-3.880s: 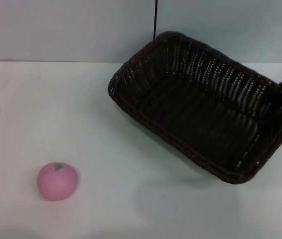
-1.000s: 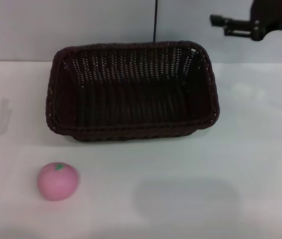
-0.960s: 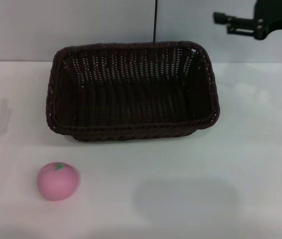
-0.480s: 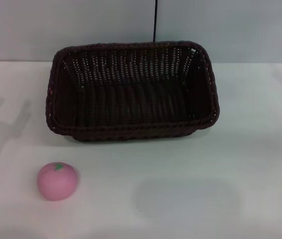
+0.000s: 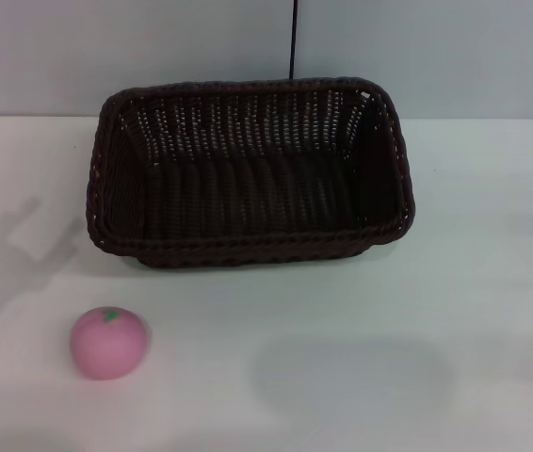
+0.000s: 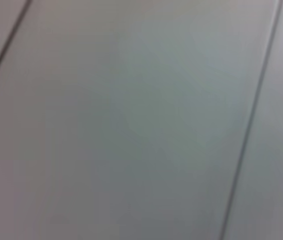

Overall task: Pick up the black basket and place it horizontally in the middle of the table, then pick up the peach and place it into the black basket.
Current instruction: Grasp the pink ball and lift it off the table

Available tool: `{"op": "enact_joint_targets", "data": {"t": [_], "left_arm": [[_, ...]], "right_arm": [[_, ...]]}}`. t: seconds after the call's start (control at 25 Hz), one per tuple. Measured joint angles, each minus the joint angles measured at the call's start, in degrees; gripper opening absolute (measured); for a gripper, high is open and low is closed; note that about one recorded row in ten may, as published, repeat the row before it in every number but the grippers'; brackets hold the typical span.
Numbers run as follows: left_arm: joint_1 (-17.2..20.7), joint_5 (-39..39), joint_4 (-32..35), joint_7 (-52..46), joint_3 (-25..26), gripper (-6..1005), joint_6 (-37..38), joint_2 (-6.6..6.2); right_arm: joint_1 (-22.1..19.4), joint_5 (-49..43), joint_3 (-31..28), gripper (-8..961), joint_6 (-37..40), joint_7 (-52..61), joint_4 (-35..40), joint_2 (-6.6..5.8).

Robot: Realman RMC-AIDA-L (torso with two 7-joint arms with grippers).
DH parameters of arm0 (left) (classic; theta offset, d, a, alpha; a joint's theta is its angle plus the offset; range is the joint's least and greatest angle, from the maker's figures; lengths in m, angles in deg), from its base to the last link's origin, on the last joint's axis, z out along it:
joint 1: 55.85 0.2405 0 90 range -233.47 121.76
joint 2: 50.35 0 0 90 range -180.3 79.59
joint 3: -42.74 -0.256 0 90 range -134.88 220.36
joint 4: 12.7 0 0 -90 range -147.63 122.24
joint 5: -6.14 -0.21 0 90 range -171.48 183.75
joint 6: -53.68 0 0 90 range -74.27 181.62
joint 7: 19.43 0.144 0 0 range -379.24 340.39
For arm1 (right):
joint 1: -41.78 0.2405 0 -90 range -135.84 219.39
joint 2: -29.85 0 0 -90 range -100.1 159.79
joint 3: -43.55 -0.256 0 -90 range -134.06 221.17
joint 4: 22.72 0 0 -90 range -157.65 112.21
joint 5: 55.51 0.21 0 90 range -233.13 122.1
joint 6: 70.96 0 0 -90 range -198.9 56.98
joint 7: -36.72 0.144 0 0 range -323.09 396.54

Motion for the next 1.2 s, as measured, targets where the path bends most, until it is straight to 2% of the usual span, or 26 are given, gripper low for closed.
{"op": "enact_joint_targets", "data": {"t": [0.04, 0.2, 0.48, 0.72, 0.76, 0.92, 1.2], "left_arm": [[0.7, 0.0, 1.7, -0.74, -2.73, 783, 0.03, -0.44], [1.58, -0.76, 2.83, -0.81, -7.32, 781, -0.35, -1.47], [1.66, -9.92, 4.91, -0.93, -7.56, 779, -0.69, -1.7], [1.66, -12.48, 5.17, -1.07, -7.57, 777, -0.59, -1.95], [1.71, -22.67, 5.48, -2.63, -7.64, 776, -0.15, -2.95], [1.87, -25.41, 6.12, -2.82, -7.52, 775, -0.52, -2.89], [1.63, -28.98, 6.14, -2.36, -7.44, 773, -6.41, -2.19]], "right_arm": [[-0.43, 0.02, -0.64, 678, 0.01, -0.06, -0.59, -0.02], [-1.62, 0.1, -2.83, 678, 0.04, -0.11, -2.01, 0.06], [-1.08, 0.13, -4.09, 679, -0.04, -0.12, -2.96, 0.04], [-0.14, 0.18, -4.23, 678, -0.61, -0.11, -3.0, -0.08], [0.18, 0.19, -4.25, 678, -0.69, -0.11, -3.02, -0.09], [0.76, 0.14, -4.18, 679, -1.03, -0.11, -3.12, -0.1], [1.45, -0.1, -4.08, 679, -1.44, -0.78, -4.45, -0.14]]}}
